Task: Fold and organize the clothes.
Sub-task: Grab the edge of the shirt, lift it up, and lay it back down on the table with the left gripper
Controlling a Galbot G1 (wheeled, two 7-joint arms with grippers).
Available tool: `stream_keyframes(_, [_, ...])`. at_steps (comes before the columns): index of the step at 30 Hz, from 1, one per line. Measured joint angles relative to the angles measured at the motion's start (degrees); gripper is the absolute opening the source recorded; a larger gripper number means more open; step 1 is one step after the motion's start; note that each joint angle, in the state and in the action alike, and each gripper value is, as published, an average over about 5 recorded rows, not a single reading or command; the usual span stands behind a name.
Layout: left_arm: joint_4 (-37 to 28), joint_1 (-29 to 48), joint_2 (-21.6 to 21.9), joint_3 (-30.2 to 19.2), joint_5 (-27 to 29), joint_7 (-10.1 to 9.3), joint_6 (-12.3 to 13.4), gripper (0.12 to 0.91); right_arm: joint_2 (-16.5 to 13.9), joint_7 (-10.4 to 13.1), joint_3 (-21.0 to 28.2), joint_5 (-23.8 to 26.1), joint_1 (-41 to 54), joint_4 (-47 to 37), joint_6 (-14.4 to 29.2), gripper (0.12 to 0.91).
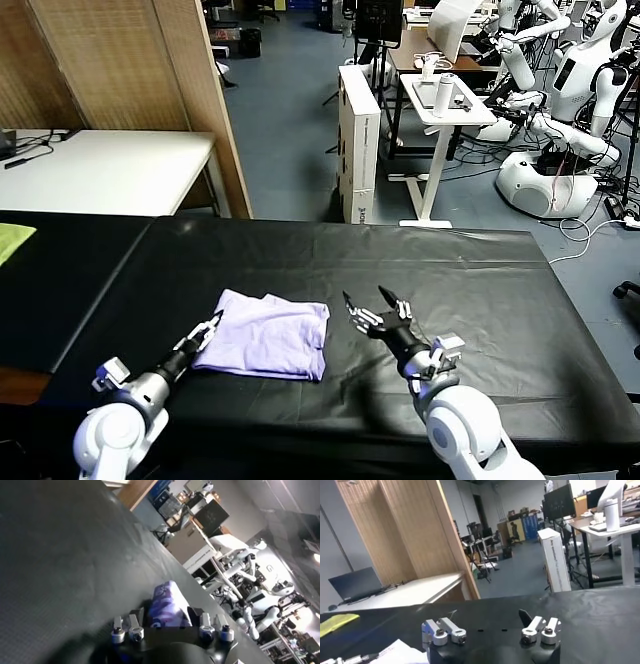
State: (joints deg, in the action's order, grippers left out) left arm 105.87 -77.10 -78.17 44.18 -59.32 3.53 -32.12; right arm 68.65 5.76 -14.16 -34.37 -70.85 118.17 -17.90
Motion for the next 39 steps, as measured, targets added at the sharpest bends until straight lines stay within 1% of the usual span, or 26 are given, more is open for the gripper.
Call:
stream_keyframes(3, [0.02,-0.16,-0.06,0.0,-0.14,0.03,-0.16,0.648,0.07,0.0,0.11,0.06,0.14,-0.15,0.0,0.907])
stream_keyframes(6, [0.13,-0.43,-0.23,-0.04,-0.3,0.07,-0.34,0.583,0.12,-0.01,0.16,0.1,0.25,-0.25,0.0,0.907])
stream_keyframes(9, [0.25,-0.63,-0.45,-0.09,-0.56,0.1,-0.48,0.501,0.13,-0.01,0.19,0.15,0.3,-0.31,0.0,0.907])
stream_keyframes(11, [0.32,-0.69,-0.55,-0.08,-0.91,0.11,-0.6,0.423,0.14,-0.01,0.19,0.21,0.31,-0.38,0.0,0.907])
stream_keyframes(14, [0.45,-0.71,-0.61,-0.04,-1.25,0.09,-0.68,0.285,0.16,-0.02,0.19,0.28,0.31,-0.47,0.0,0.907])
stream_keyframes(16, [0.6,-0.65,-0.58,0.06,-1.2,-0.04,-0.57,0.217,0.19,-0.02,0.17,0.37,0.31,-0.51,0.03,0.907])
stream_keyframes(17, [0.72,-0.6,-0.51,0.16,-1.04,-0.15,-0.44,0.198,0.21,-0.03,0.15,0.47,0.3,-0.54,0.07,0.907])
stream_keyframes(19, [1.01,-0.51,-0.2,0.41,-0.26,-0.33,-0.1,0.18,0.24,-0.08,0.1,0.84,0.25,-0.67,0.25,0.907])
stream_keyframes(23, [1.52,-0.45,1.16,1.22,2.97,-0.01,0.59,0.179,0.27,-0.29,0.02,1.81,0.03,-1.12,0.87,0.907])
stream_keyframes(28, [1.64,-0.15,4.64,2.92,4.78,0.58,0.81,0.179,0.47,-0.41,-0.09,2.28,-0.16,-1.49,1.35,0.907])
stream_keyframes(33, [1.64,-0.84,9.76,5.69,3.51,0.43,0.67,0.179,0.63,-0.39,-0.19,2.37,-0.15,-1.98,1.77,0.907])
stream_keyframes(39, [2.49,-2.4,17.04,10.52,-0.84,0.11,-0.38,0.179,1.29,-0.37,-0.18,2.44,-0.36,-2.38,2.16,0.907])
